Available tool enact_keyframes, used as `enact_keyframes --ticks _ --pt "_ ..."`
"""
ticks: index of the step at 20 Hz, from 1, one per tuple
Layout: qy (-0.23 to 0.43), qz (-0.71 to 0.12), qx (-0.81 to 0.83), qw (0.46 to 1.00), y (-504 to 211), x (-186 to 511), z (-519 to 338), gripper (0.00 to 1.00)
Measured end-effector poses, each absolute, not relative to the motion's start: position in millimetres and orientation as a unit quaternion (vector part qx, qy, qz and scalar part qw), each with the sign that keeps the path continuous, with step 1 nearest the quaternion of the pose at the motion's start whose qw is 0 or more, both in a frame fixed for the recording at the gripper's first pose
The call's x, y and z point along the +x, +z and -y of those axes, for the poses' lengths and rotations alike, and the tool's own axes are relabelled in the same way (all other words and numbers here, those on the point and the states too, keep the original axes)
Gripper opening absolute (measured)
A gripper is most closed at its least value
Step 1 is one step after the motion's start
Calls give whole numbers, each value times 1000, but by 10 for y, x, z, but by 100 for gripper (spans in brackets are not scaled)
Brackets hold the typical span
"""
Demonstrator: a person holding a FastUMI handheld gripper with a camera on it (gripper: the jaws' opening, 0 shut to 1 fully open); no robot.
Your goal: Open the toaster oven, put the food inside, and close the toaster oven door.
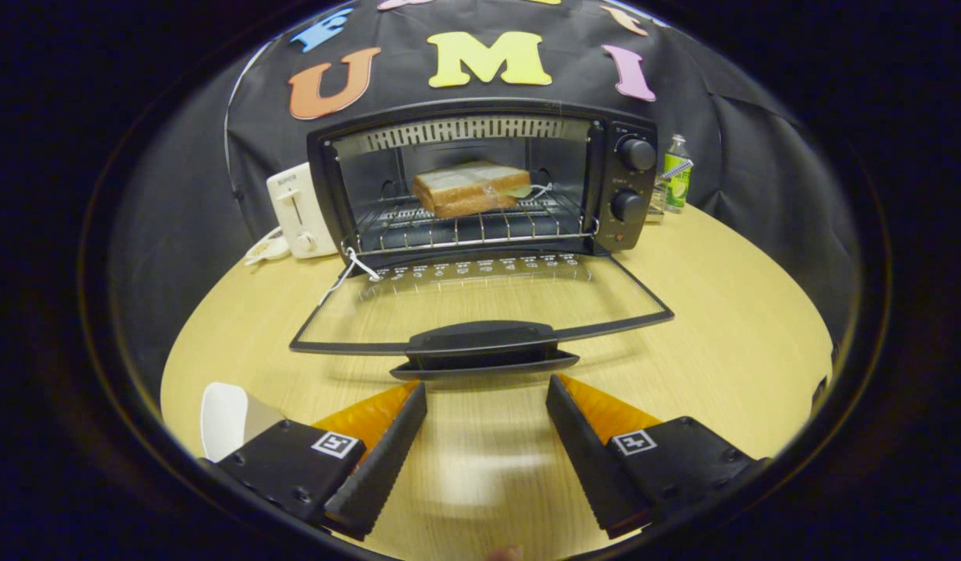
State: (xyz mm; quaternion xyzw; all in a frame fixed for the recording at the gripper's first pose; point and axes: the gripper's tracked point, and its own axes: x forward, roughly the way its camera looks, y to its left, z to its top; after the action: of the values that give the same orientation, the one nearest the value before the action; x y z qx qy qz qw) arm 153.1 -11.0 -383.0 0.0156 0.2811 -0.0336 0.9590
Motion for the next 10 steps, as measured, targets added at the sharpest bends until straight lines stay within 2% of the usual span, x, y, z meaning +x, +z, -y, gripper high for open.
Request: enact_keyframes --ticks 3,6,10 --pt "-29 -259 43 964 -3760 1507 85 100" --pt "-17 -204 74 976 -3592 1475 47 100" --pt "-9 -150 51 987 -3378 1458 42 100"
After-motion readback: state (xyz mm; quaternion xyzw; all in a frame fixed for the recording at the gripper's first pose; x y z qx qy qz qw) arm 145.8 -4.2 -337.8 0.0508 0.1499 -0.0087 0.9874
